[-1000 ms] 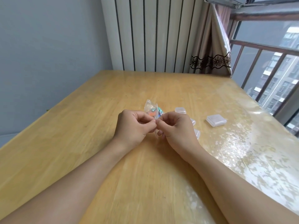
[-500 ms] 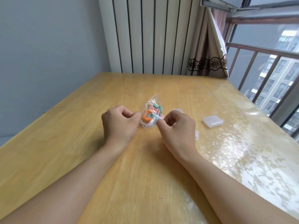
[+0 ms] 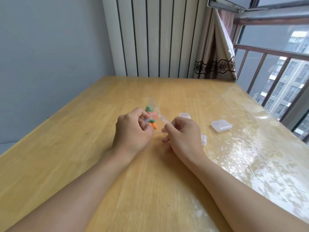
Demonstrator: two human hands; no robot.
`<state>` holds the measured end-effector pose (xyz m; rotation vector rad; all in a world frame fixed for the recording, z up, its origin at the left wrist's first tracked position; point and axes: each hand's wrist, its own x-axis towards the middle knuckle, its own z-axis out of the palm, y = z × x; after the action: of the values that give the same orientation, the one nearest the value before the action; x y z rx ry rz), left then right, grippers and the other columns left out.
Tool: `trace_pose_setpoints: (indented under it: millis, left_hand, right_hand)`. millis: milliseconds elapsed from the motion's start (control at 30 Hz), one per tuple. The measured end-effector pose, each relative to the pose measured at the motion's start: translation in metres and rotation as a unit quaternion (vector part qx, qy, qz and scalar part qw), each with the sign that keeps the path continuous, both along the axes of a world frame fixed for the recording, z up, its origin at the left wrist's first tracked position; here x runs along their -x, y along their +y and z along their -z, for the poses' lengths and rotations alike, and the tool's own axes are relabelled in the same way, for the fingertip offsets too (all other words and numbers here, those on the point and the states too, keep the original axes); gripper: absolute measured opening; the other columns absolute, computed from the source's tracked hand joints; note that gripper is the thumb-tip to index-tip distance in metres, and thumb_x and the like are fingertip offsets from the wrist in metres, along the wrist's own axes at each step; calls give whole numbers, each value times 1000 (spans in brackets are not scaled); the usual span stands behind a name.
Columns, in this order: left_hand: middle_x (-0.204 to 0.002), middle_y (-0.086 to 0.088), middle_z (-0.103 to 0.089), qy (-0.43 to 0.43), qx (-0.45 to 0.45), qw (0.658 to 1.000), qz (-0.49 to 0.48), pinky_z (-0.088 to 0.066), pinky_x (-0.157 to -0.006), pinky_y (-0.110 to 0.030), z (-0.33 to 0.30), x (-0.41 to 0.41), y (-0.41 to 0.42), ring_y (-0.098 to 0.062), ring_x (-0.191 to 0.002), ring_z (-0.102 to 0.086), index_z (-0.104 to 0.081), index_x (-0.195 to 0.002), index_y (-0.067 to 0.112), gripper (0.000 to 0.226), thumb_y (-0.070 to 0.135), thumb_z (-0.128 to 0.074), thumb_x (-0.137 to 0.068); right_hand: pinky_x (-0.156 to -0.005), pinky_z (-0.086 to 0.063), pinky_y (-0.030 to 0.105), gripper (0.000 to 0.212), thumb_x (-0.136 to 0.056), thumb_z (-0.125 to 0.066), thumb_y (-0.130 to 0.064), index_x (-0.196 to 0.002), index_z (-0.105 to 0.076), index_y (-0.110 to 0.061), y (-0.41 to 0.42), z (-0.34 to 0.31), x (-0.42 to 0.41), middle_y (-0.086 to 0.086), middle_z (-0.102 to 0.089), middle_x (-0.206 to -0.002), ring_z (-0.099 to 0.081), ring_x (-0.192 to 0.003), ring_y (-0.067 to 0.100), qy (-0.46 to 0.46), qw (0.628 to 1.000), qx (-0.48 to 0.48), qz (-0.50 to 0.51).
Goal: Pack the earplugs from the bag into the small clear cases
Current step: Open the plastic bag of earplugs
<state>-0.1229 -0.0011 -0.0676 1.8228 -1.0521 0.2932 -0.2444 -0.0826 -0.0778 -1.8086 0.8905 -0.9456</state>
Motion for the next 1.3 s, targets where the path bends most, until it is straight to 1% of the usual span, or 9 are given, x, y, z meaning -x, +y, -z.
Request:
trace_pose_setpoints:
  millis: [100,200,333,467,633,833,1067,1200,1300]
  left_hand:
    - [-57,3,-58,-82,63,995,-13,-48,-55,-28,-8,-5,4,-16,-54,-54,-68,-75,14,11,4,-72,-70]
    - [-82,3,-64,-112,40,989,88,-45,-66,-17,-10,-5,10,-10,-75,-59,-70,-95,16,26,31,-73,-73]
    - [-135,5,-58,193,-22,978,74,-38,-106,-26,2,-30,-1,-10,-127,-50,-61,-130,26,47,51,-50,-92]
    - [-103,5,-73,206,-156,964,66,-45,-88,-29,16,-48,-9,-18,-103,-64,-72,-89,29,20,28,-55,-100]
    - [-81,5,-73,256,-61,963,52,-44,-68,-19,17,-50,-8,-9,-75,-61,-75,-82,23,15,18,-67,-94]
    - [-81,-2,-77,263,99,960,3,-60,-74,-36,0,-49,-3,-17,-75,-73,-70,-74,21,11,24,-68,-84]
    - [-78,7,-78,190,104,976,26,-62,-77,-40,-2,-42,3,-9,-70,-72,-73,-79,18,12,15,-67,-89]
    - [-74,0,-78,232,94,967,41,-61,-83,-43,1,-41,4,-18,-69,-75,-72,-78,14,13,11,-67,-89]
    - [-73,-8,-78,286,90,953,48,-62,-82,-43,3,-40,3,-27,-66,-76,-72,-81,11,10,11,-68,-90]
  right_hand:
    - [-54,-49,37,25,-76,-59,-18,-59,-56,0,2,1,-1,14,-64,-56,-56,-52,27,42,997,48,36]
    - [-52,-38,34,27,-77,-61,-14,-56,-48,-2,3,3,0,12,-50,-53,-44,-53,18,81,995,58,14]
    - [-52,-50,36,21,-81,-61,-13,-72,-65,5,-4,0,3,25,-66,-67,-59,-56,27,73,996,-41,-34]
    - [-49,-42,23,19,-82,-64,-13,-70,-70,0,-6,-3,6,6,-63,-50,-50,-42,9,73,995,-56,-30]
    - [-55,-55,39,16,-80,-63,-15,-65,-60,-10,-5,1,4,12,-66,-60,-64,-53,25,49,999,2,17]
    - [-60,-60,45,14,-78,-52,-8,-71,-64,-13,-8,2,4,6,-69,-64,-68,-61,30,62,997,32,44]
    - [-59,-59,39,14,-77,-57,-9,-74,-68,-16,-10,4,7,6,-71,-68,-67,-65,28,91,995,26,42]
    - [-51,-44,23,17,-82,-71,-21,-99,-65,-22,-8,5,11,1,-72,-71,-61,-52,13,88,995,42,20]
    - [-55,-41,23,23,-86,-76,-35,-93,-66,-16,-8,3,12,-4,-71,-77,-62,-58,11,66,997,31,10]
